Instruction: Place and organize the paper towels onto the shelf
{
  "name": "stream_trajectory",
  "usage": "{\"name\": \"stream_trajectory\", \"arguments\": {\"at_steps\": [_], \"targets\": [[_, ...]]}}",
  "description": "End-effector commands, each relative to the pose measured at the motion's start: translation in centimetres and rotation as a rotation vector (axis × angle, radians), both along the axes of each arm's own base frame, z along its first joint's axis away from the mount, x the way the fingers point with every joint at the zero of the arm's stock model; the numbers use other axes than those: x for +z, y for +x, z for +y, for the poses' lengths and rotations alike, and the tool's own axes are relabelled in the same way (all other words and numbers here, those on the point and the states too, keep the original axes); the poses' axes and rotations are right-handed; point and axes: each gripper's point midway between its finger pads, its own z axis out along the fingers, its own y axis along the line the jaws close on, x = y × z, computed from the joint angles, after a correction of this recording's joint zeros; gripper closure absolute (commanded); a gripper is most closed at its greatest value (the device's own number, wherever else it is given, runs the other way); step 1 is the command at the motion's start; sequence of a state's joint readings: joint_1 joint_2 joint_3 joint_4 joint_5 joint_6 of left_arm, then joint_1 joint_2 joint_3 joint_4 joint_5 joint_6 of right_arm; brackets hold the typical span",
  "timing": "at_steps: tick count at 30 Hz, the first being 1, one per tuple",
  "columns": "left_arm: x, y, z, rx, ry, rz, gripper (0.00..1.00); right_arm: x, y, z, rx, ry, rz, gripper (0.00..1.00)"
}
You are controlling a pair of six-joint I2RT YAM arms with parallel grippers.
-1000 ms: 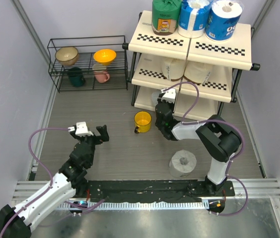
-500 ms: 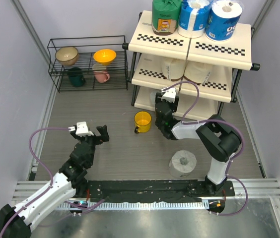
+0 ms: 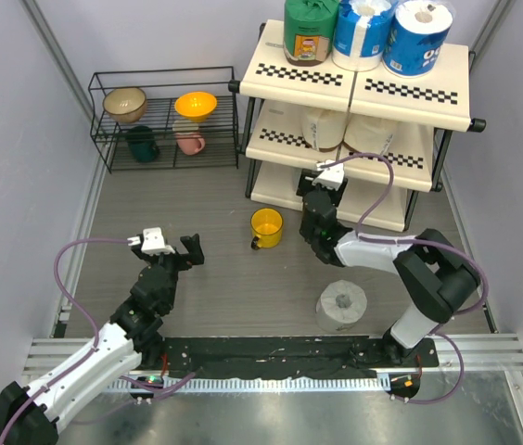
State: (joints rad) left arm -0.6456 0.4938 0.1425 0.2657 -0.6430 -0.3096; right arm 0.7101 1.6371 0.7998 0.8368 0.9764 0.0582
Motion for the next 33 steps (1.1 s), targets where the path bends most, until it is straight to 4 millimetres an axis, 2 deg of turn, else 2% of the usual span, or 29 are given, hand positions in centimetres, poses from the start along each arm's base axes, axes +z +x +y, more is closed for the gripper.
{"name": "stream_trajectory", "arguments": {"at_steps": [1, 2, 4, 5, 6, 8, 9, 10, 11, 12, 13, 15, 16, 17, 18, 19, 21, 22, 24, 28, 30, 31, 33], "targets": [[1.2, 0.3, 0.0, 0.006, -0.032, -0.04, 0.0, 2.7, -1.1, -0.6, 0.015, 0.078, -0.062, 0.34], [1.2, 0.3, 0.0, 0.007, -0.032, -0.04, 0.0, 3.6, -1.5, -0.8, 0.023, 0.093, -0.076, 0.34], [1.2, 0.3, 0.0, 0.009, -0.034, -0.042, 0.0, 3.3, -2.2, -0.8, 0.042, 0.098, -0.06, 0.34], [1.2, 0.3, 0.0, 0.009, -0.033, -0.042, 0.0, 4.4, -2.9, -1.0, 0.048, 0.123, -0.08, 0.34], [1.2, 0.2, 0.1, 0.009, -0.032, -0.04, 0.0, 4.5, -3.3, -1.1, 0.055, 0.127, -0.079, 0.34], [1.2, 0.2, 0.1, 0.01, -0.034, -0.043, 0.0, 4.3, -5.0, -0.9, 0.081, 0.129, -0.068, 0.33], [1.2, 0.2, 0.1, 0.009, -0.033, -0.042, 0.0, 6.0, -6.2, -1.3, 0.091, 0.161, -0.1, 0.31], [1.2, 0.2, 0.1, 0.009, -0.034, -0.043, 0.0, 5.4, -7.0, -1.5, 0.09, 0.146, -0.069, 0.3], [1.2, 0.2, 0.2, 0.012, -0.034, -0.043, 0.0, 5.7, -8.0, -1.2, 0.103, 0.154, -0.061, 0.3], [1.2, 0.2, 0.1, 0.01, -0.033, -0.042, 0.0, 7.3, -9.1, -1.8, 0.112, 0.2, -0.08, 0.28], [1.2, 0.2, 0.1, 0.009, -0.035, -0.043, 0.0, 6.4, -9.9, -2.3, 0.115, 0.153, -0.008, 0.27], [1.2, 0.2, 0.1, 0.01, -0.035, -0.043, 0.0, 7.8, -11.6, -2.9, 0.132, 0.271, 0.001, 0.25], [1.2, 0.2, 0.1, 0.009, -0.036, -0.042, 0.0, 6.8, -12.7, -3.7, 0.127, 0.229, 0.088, 0.23], [1.2, 0.2, 0.1, 0.008, -0.036, -0.042, 0.0, 6.8, -13.3, -3.5, 0.14, 0.313, 0.111, 0.23], [1.2, 0.3, 0.1, 0.009, -0.034, -0.04, 0.0, 5.0, -14.6, -4.5, 0.13, 0.26, 0.208, 0.22], [1.1, 0.3, 0.1, 0.01, -0.031, -0.037, 0.0, 5.9, -15.3, -4.8, 0.133, 0.297, 0.222, 0.2], [1.1, 0.3, 0.0, 0.006, -0.032, -0.035, 0.0, 4.9, -16.6, -5.2, 0.114, 0.347, 0.3, 0.2], [1.2, 0.3, 0.0, 0.006, -0.031, -0.037, 0.0, 3.8, -17.8, -6.2, 0.088, 0.301, 0.388, 0.19], [1.1, 0.3, 0.0, 0.004, -0.033, -0.036, 0.0, 2.2, -19.2, -6.0, 0.095, 0.33, 0.489, 0.18], [1.0, 0.3, -0.1, 0.003, -0.032, -0.034, 0.0, -1.4, -22.6, -6.6, 0.07, 0.348, 0.682, 0.17], [1.1, 0.3, -0.1, 0.005, -0.034, -0.036, 0.0, -2.1, -23.8, -7.5, 0.046, 0.377, 0.707, 0.18], [1.1, 0.3, 0.0, 0.005, -0.035, -0.038, 0.0, -3.0, -24.5, -7.8, 0.029, 0.413, 0.725, 0.18], [1.1, 0.3, 0.0, 0.009, -0.036, -0.038, 0.0, -3.2, -25.4, -8.3, 0.042, 0.486, 0.702, 0.19]]}}
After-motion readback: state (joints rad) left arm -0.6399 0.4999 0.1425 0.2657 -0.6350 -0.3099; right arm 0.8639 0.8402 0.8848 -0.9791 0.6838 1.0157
